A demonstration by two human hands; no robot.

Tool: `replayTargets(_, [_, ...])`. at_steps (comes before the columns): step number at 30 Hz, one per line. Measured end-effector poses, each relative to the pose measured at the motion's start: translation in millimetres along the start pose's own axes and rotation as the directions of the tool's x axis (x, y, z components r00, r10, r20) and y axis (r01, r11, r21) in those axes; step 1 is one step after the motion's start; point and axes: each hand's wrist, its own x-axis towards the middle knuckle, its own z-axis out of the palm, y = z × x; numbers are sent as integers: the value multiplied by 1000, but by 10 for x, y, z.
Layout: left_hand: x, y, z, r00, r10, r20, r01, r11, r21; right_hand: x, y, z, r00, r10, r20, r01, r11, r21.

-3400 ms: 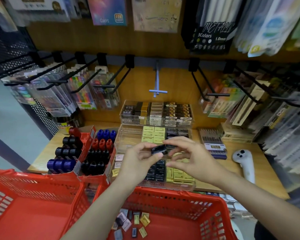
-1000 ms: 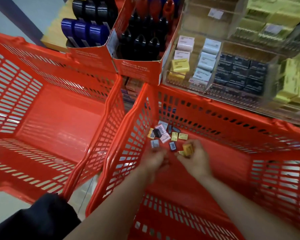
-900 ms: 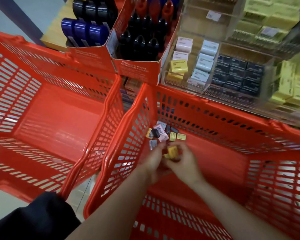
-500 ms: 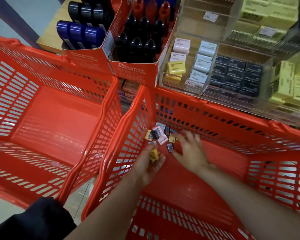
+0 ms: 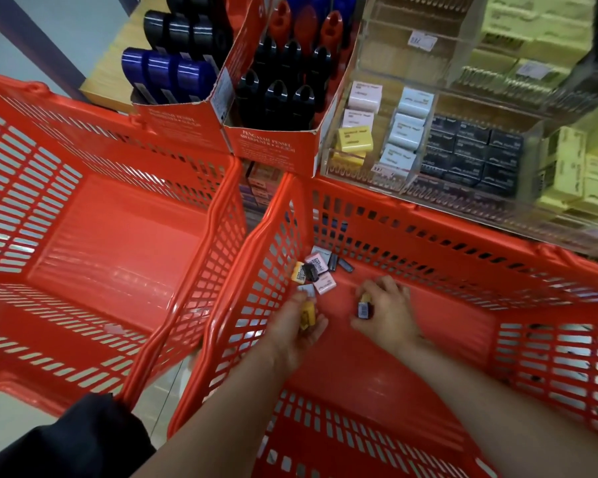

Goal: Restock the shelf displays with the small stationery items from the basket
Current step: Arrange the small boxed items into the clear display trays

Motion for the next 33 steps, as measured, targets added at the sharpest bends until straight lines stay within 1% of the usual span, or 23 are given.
replayTargets(2, [-70,-13,51,1000,-8,18,7,998,64,-80,-64,-145,997,66,-39,-56,972,228])
replayTargets(3, [-140,-30,76,999,-21,34,18,995,99,-148,-130,-231,997,68,-30,-55,946,320])
replayTargets(5, [-360,-30,168,992,-67,104,52,988,143,-311,-319,-488,1000,-21,-22,29,901,433])
replayTargets(6, [-508,-15,227,982,-97,163,74,988,138,-410,-438,-664,995,-92,-36,98,892,441])
replayTargets(8, [-844,47,353,940,-134,314,109,989,95,-633,-669,-1061,974,-218,-56,222,889,401])
replayTargets(10, [-1230,135,489,875,-124,468,116,992,46,-860,-842,-1482,949,-313,-51,312,893,323])
replayTargets(12, [-1647,216,645,815,-79,574,65,997,46,-1080,-941,-1881,916,-400,-20,393,889,234])
replayTargets(13, [-1852,248,735,800,-43,598,17,999,48,-1191,-976,-2070,900,-436,-7,430,885,181])
replayTargets(14, [-2050,272,831,795,-2,607,-36,998,51,-1301,-1004,-2244,887,-462,-19,461,879,119])
replayTargets(16, [-2406,294,1012,787,68,614,-132,989,60,-1500,-1034,-2538,867,-487,-106,491,871,13])
replayTargets(18, [-2711,284,1139,764,116,634,-197,979,59,-1688,-1057,-2752,862,-461,-212,472,882,0])
replayTargets(20, [-2944,262,1201,736,143,662,-251,965,70,-1825,-1071,-2895,855,-441,-273,458,889,0])
replayTargets(23, [-3144,254,1227,715,152,682,-296,950,98,-1944,-1067,-2995,825,-475,-306,492,870,-27])
replayTargets(25, [-3190,273,1222,710,163,685,-322,940,111,-1983,-1052,-3008,770,-534,-349,540,837,-91])
replayTargets(27, [-3217,285,1197,679,165,716,-356,926,124,-2015,-1048,-2995,711,-578,-401,554,811,-189])
replayTargets(29, [-3196,248,1169,643,179,745,-375,921,103,-2047,-1042,-2966,690,-590,-419,535,806,-253])
replayTargets(33, [-3099,151,1177,646,201,736,-404,908,108,-2078,-1012,-2930,679,-607,-413,517,795,-318])
